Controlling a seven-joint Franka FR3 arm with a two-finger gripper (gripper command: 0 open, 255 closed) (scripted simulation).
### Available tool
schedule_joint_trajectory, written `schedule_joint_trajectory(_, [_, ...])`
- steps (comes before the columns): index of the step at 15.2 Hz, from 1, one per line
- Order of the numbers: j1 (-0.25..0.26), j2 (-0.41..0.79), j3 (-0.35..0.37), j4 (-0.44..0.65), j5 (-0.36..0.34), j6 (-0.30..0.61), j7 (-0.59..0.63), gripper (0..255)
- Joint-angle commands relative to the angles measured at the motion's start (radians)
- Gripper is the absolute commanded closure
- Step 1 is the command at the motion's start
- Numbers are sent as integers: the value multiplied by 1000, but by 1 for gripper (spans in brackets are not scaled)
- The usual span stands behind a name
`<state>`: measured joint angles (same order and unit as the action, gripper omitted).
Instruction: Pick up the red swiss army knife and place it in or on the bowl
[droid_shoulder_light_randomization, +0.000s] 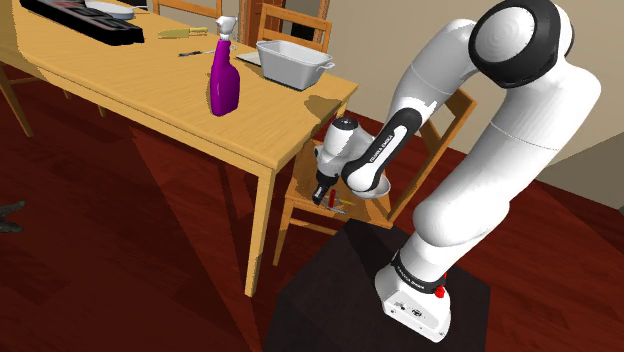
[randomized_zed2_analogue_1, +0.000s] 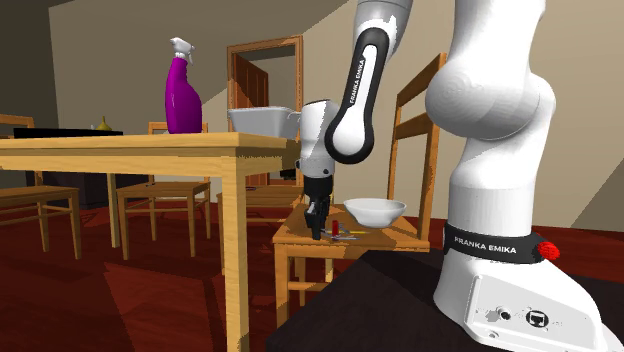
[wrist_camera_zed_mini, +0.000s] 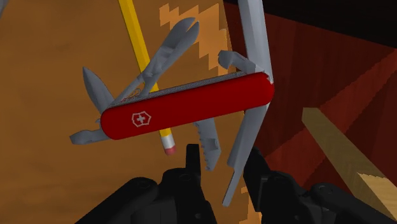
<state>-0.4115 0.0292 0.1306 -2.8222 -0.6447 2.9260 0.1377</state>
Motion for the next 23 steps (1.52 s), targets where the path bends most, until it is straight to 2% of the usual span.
schedule_joint_trajectory(1, [-1,0,-1,1,1,-1,0,255])
schedule_joint_trajectory(4, [-2,0,-2,1,-1,0,1,255])
schedule_joint_trajectory(9, [24,-107,18,-26,206,-68,-164,255])
schedule_joint_trajectory(13, [64,-187,4,-33,313,-135,-248,255])
schedule_joint_trajectory(17, [97,-261,-14,-31,379,-208,-303,255])
schedule_joint_trajectory(23, [131,-360,-33,-17,438,-321,-356,255])
